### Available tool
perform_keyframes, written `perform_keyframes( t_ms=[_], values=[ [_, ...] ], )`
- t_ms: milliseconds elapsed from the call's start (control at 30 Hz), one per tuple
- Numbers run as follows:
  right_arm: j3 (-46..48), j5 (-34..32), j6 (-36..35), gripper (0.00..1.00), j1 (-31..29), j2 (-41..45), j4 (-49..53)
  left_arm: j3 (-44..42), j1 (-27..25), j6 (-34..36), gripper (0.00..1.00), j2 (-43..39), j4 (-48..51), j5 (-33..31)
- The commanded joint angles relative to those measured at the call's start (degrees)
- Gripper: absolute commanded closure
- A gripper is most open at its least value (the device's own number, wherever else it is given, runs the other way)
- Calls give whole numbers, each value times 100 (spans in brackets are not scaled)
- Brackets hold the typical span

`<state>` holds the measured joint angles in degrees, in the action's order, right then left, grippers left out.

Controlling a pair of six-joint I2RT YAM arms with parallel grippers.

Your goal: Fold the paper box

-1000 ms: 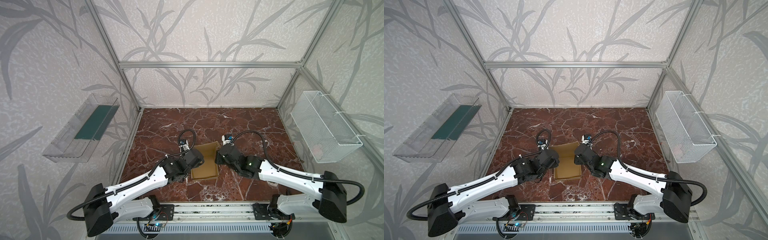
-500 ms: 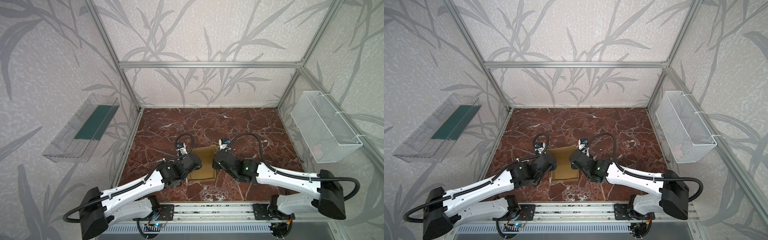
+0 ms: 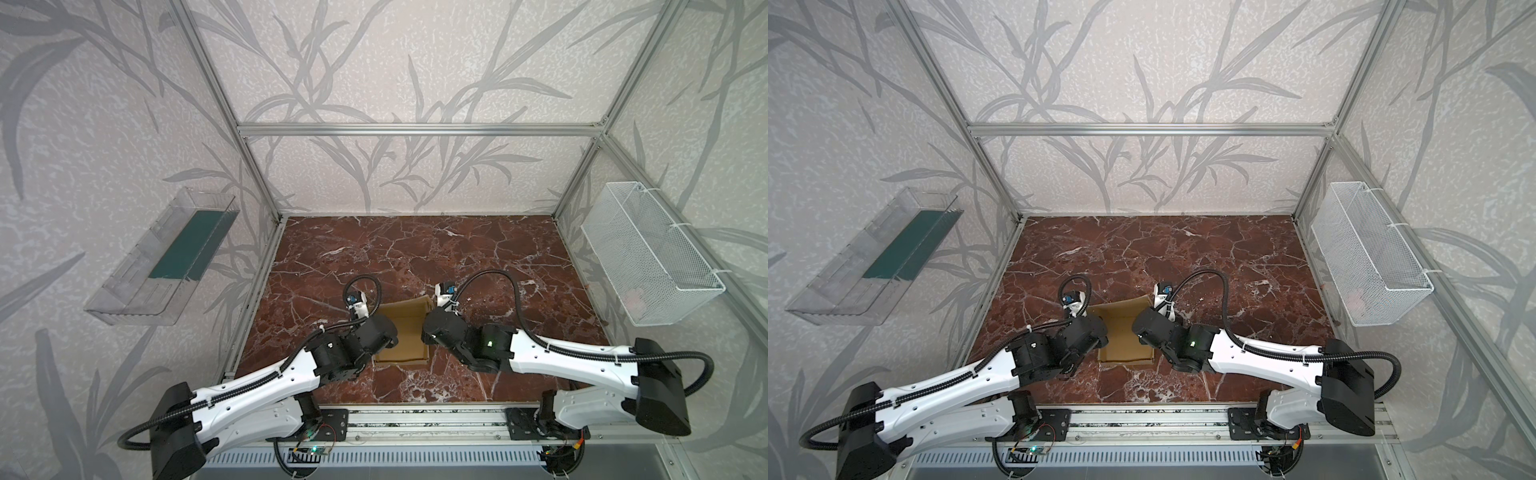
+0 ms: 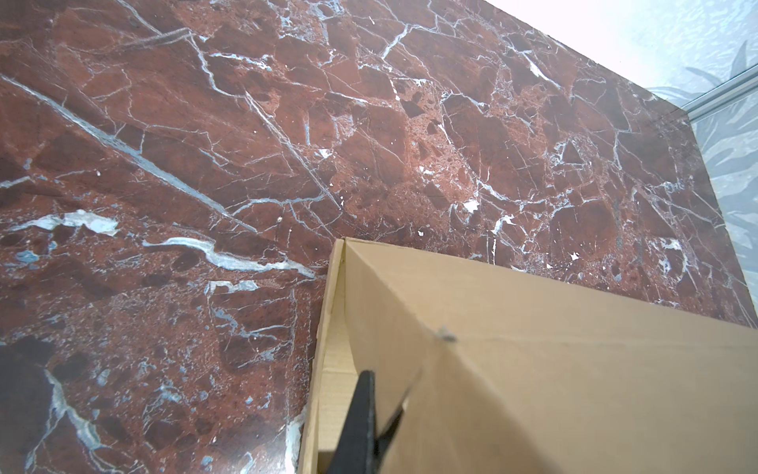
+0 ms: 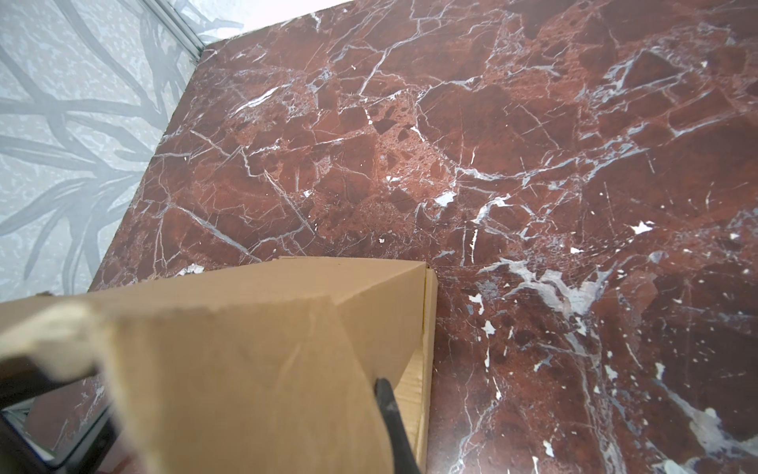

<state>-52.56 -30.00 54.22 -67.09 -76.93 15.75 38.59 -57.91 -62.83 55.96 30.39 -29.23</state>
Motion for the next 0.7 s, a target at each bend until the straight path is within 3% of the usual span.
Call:
perform_keyframes(
  t_ms=[0,667],
  values=[
    [70,38,244,100,-48,-138,290,-136,-79,-242,100,-41,336,8],
    [52,-260,564,100,-406,-392,309,-488,-422,-682,100,-173,347,-136]
  ],
)
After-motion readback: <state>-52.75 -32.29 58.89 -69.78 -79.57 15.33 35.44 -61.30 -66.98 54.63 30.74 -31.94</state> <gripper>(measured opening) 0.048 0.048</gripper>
